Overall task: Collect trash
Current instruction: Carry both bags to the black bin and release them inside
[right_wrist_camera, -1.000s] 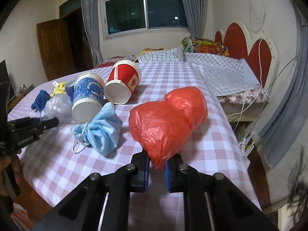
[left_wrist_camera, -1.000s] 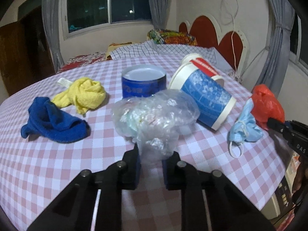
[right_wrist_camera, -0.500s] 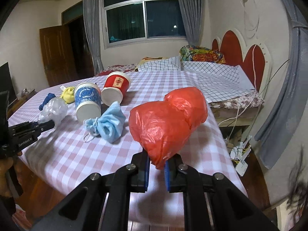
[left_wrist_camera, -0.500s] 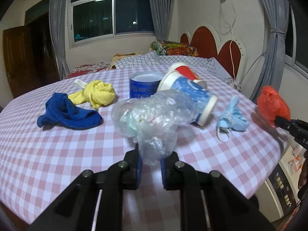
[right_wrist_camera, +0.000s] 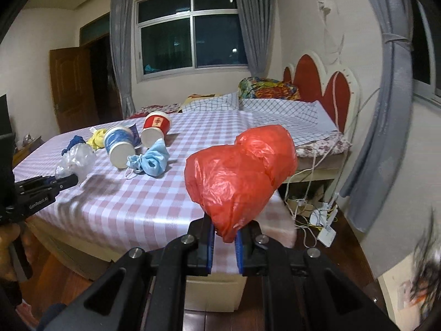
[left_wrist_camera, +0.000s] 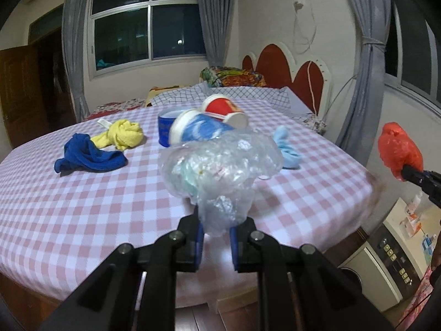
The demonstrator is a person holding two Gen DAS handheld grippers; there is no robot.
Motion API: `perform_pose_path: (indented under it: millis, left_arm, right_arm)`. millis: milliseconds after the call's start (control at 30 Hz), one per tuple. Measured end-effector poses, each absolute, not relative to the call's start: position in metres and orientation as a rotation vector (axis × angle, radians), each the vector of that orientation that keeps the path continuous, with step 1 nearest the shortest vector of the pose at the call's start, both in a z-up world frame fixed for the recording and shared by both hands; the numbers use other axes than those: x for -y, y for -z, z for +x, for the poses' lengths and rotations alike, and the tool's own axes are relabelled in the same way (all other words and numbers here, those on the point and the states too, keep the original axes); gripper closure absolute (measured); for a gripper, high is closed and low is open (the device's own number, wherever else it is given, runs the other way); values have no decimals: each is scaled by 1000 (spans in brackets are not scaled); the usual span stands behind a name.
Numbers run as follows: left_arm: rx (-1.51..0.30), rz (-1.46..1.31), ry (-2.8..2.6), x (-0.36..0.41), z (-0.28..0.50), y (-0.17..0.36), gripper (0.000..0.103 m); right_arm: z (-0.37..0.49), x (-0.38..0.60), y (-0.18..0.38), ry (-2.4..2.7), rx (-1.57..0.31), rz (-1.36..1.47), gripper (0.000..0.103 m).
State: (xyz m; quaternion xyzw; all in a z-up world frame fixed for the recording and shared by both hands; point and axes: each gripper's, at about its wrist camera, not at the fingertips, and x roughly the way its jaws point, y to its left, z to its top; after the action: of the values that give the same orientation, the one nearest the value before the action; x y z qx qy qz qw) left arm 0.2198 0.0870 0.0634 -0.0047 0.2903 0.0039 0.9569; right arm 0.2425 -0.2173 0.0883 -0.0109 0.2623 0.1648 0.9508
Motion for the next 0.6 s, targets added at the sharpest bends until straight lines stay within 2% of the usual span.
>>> perform_pose_path:
  millis: [600]
  left_arm:
    - [-587, -14, 15, -65, 195, -53, 86]
  right_arm:
    - [185, 291, -72, -206, -556, 20, 90]
